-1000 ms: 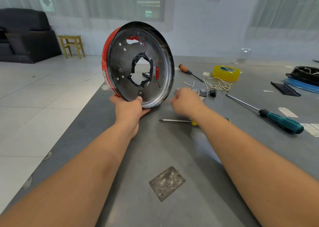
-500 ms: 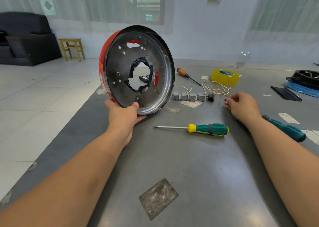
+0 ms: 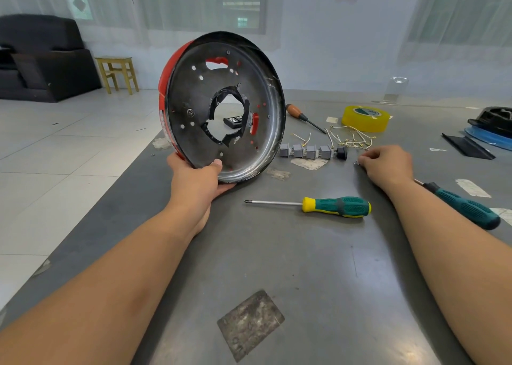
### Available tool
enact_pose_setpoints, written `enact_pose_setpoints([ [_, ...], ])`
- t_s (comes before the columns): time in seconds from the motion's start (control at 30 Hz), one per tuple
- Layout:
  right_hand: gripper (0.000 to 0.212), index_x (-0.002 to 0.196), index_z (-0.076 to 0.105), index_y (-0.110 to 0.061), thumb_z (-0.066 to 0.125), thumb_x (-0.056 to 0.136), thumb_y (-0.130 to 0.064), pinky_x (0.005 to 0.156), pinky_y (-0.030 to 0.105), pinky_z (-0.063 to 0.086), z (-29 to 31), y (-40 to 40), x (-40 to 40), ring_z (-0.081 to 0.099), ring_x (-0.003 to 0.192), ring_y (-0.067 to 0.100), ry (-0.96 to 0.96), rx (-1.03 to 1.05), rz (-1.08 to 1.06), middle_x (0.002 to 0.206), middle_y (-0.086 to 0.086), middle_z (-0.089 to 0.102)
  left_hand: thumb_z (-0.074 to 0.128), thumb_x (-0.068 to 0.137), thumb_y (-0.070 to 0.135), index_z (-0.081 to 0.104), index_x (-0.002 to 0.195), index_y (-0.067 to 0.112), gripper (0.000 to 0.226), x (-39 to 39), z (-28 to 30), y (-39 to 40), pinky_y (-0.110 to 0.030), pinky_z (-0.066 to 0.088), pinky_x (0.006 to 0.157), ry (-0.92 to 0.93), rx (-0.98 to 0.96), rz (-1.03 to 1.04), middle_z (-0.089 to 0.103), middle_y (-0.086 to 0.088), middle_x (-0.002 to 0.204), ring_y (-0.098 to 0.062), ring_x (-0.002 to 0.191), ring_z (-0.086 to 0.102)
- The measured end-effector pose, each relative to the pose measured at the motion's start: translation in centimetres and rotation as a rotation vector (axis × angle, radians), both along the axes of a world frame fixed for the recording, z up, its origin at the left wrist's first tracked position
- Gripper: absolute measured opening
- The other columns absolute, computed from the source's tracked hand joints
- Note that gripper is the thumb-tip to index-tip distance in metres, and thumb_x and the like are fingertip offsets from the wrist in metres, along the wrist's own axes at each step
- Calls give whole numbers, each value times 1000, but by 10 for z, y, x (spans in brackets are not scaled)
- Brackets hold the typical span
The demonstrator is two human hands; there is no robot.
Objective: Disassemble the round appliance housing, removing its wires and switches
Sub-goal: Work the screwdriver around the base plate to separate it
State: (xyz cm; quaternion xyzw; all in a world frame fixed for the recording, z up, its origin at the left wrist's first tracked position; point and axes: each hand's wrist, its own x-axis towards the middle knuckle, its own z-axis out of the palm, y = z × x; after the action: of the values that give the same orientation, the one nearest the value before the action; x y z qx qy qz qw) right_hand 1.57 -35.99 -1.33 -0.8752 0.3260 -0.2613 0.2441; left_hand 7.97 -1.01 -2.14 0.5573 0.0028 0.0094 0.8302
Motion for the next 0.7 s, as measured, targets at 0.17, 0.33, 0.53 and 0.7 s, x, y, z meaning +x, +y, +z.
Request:
enact_pose_setpoints([
  [0.17,28,116,74,-12,56,101,-28,91,35,46,6,14,-15,62,108,31,-137,-3,13,114,12,72,67,101,12,44,130,19,37,-4,4,2,-41,66,67,27,-34,-12,61,-3,132,-23,113,69],
  [0.33,28,101,73,-20,53,101,-39,71,27,41,30,53,-26,59,87,19,-321,-23,138,96,0,71,63,105,27,49,121,24,21,-9,8,3,-42,65,65,21,-51,-25,64,-1,127,-24,110,70],
  [0.53,26,123,58,-36,50,102,-50,66,28,52,46,118,-19,66,72,8,-263,229,502,89,-7,72,58,103,51,61,113,28,25,-19,13,7,-40,64,64,51,-54,-42,75,-2,117,-21,98,76],
  [0.7,24,93,61,-23,46,105,-38,60,34,49,49,131,-14,56,65,20,-260,544,486,77,4,61,51,76,92,72,120,21,86,-23,15,9,-39,60,61,23,52,-89,79,-8,111,-29,97,76],
])
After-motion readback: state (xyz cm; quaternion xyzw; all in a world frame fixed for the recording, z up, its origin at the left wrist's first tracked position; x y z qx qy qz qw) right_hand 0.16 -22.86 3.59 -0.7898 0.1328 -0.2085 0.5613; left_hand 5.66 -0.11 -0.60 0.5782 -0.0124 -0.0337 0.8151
